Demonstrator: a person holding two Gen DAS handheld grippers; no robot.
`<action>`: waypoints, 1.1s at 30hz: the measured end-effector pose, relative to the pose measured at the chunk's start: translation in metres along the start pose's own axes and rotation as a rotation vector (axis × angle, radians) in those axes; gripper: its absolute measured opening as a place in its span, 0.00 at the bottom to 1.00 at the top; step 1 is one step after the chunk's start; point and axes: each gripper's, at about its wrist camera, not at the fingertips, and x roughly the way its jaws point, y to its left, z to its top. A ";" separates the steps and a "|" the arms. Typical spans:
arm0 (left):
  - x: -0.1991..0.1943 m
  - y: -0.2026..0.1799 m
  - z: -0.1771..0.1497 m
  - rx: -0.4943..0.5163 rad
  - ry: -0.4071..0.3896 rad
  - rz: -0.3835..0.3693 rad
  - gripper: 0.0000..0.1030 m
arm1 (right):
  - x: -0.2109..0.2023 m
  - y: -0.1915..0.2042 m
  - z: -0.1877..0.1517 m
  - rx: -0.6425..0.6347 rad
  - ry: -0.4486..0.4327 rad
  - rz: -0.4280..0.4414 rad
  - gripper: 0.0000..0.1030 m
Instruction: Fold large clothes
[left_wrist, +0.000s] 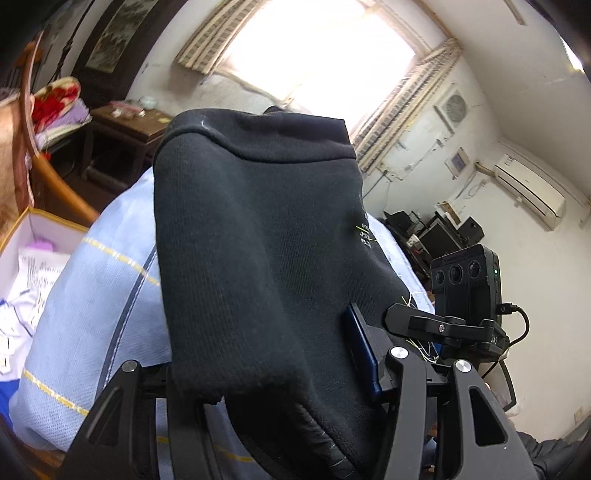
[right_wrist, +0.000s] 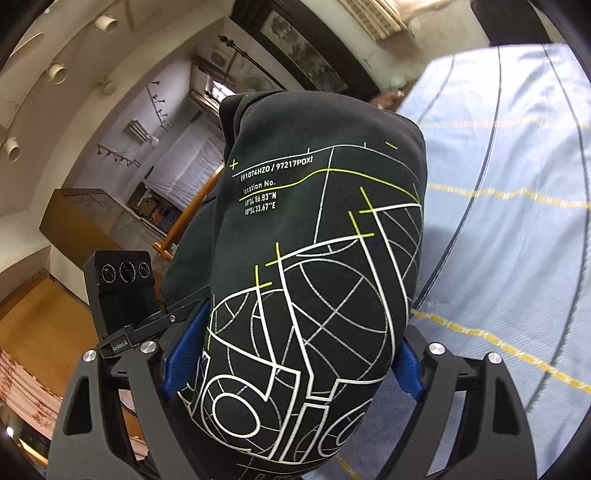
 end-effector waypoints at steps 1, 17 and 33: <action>0.002 0.006 -0.002 -0.011 0.004 0.003 0.53 | 0.006 -0.003 -0.001 0.010 0.009 0.001 0.80; 0.002 0.035 -0.011 -0.071 0.000 -0.016 0.53 | 0.048 -0.003 0.005 0.039 0.058 -0.019 0.80; 0.025 0.069 -0.028 -0.167 0.083 0.009 0.59 | 0.072 -0.040 0.001 0.117 0.164 -0.050 0.85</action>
